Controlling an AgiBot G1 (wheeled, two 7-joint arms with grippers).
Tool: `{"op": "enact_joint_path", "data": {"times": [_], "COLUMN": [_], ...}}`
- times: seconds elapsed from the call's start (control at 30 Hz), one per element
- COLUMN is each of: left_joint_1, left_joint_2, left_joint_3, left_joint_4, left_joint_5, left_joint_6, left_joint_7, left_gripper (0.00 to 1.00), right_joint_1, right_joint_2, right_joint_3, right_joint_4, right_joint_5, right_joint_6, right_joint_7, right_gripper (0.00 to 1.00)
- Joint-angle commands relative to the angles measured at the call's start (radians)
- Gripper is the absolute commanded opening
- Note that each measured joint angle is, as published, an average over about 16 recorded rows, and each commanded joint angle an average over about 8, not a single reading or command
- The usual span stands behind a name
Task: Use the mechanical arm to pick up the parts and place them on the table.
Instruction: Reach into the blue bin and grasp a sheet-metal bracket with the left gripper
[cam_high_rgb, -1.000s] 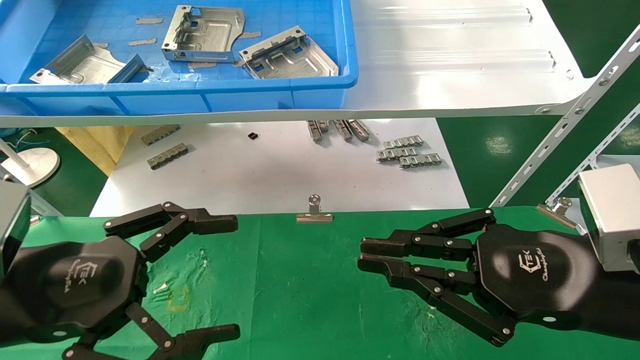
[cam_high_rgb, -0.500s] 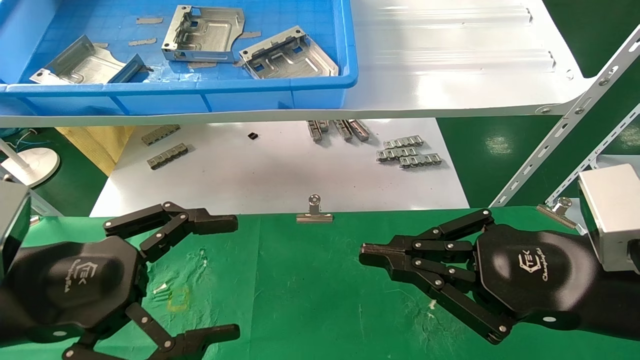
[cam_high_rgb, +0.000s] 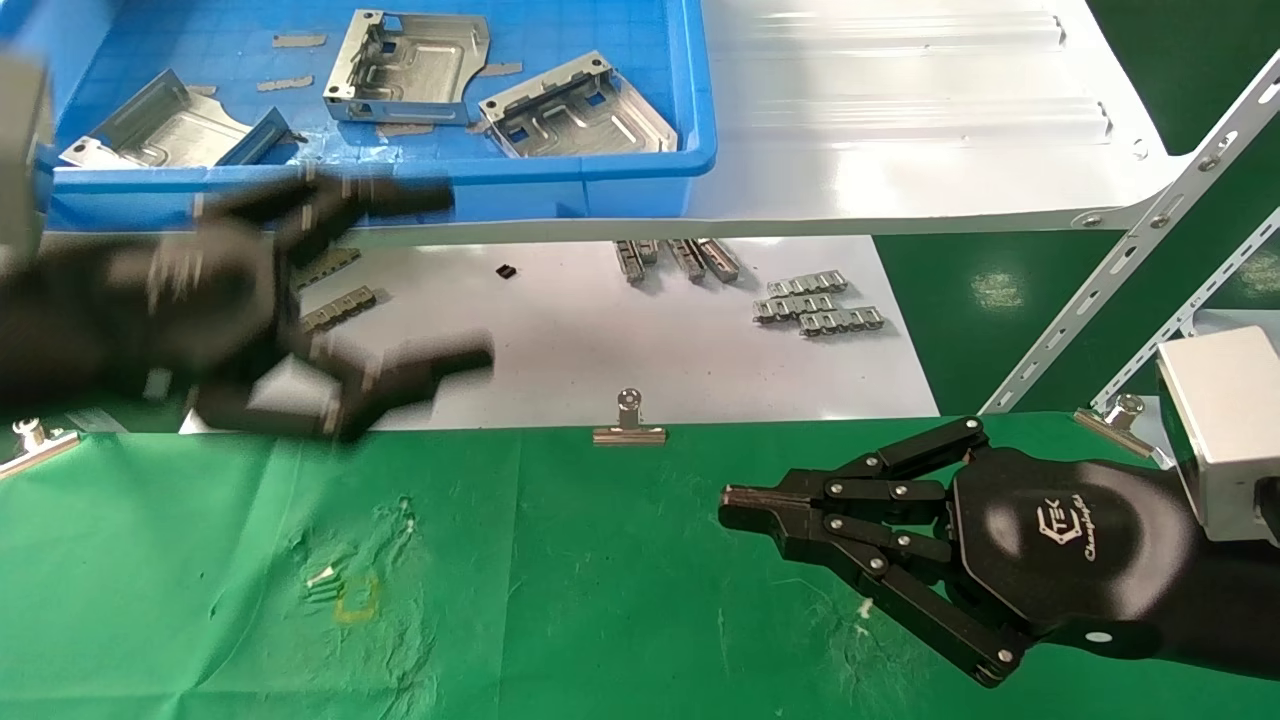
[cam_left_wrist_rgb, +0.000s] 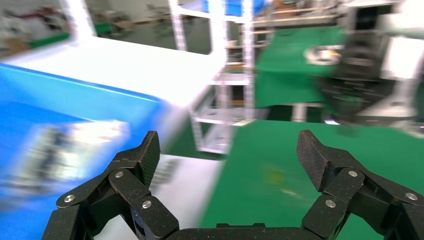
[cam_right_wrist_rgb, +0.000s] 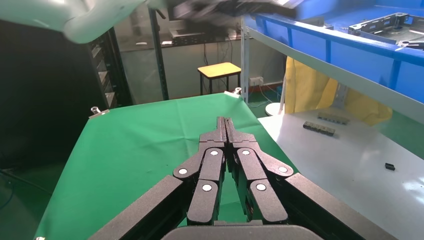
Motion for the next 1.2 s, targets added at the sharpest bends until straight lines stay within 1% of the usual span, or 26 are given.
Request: {"op": "enact_joint_path", "data": {"times": [0.03,0.23,0.33,0.43,0.47,0.5,0.53,0.7,0.73,0.77,0.8,1.2], "left_joint_1": [-0.092,-0.346,-0.451,-0.534,-0.556,-0.575,-0.593,-0.649,-0.656,-0.661,-0.665,-0.683], "left_joint_2": [0.037,0.177,0.240,0.293,0.308,0.320,0.331,0.365,0.369,0.373,0.376,0.390], "left_joint_3": [0.016,0.100,0.150,0.195,0.207,0.219,0.229,0.262,0.267,0.271,0.275,0.273], "left_joint_4": [0.055,0.388,0.560,0.705,0.744,0.779,0.811,0.914,0.929,0.941,0.951,1.022], "left_joint_5": [0.051,0.235,0.333,0.416,0.438,0.459,0.476,0.530,0.538,0.545,0.550,0.548], "left_joint_6": [-0.025,-0.115,-0.183,-0.249,-0.267,-0.282,-0.295,-0.330,-0.334,-0.338,-0.341,-0.353], "left_joint_7": [-0.006,0.003,-0.017,-0.045,-0.053,-0.060,-0.066,-0.078,-0.080,-0.080,-0.079,-0.053], "left_gripper": [1.00,1.00,1.00,1.00,1.00,1.00,0.94,0.32,0.19,0.07,0.00,0.00], "right_joint_1": [0.000,0.000,0.000,0.000,0.000,0.000,0.000,0.000,0.000,0.000,0.000,0.000], "right_joint_2": [0.000,0.000,0.000,0.000,0.000,0.000,0.000,0.000,0.000,0.000,0.000,0.000], "right_joint_3": [0.000,0.000,0.000,0.000,0.000,0.000,0.000,0.000,0.000,0.000,0.000,0.000], "right_joint_4": [0.000,0.000,0.000,0.000,0.000,0.000,0.000,0.000,0.000,0.000,0.000,0.000], "right_joint_5": [0.000,0.000,0.000,0.000,0.000,0.000,0.000,0.000,0.000,0.000,0.000,0.000], "right_joint_6": [0.000,0.000,0.000,0.000,0.000,0.000,0.000,0.000,0.000,0.000,0.000,0.000], "right_joint_7": [0.000,0.000,0.000,0.000,0.000,0.000,0.000,0.000,0.000,0.000,0.000,0.000], "right_gripper": [0.00,0.00,0.00,0.00,0.03,0.13,0.25,0.88,0.97,1.00,1.00,1.00]}}
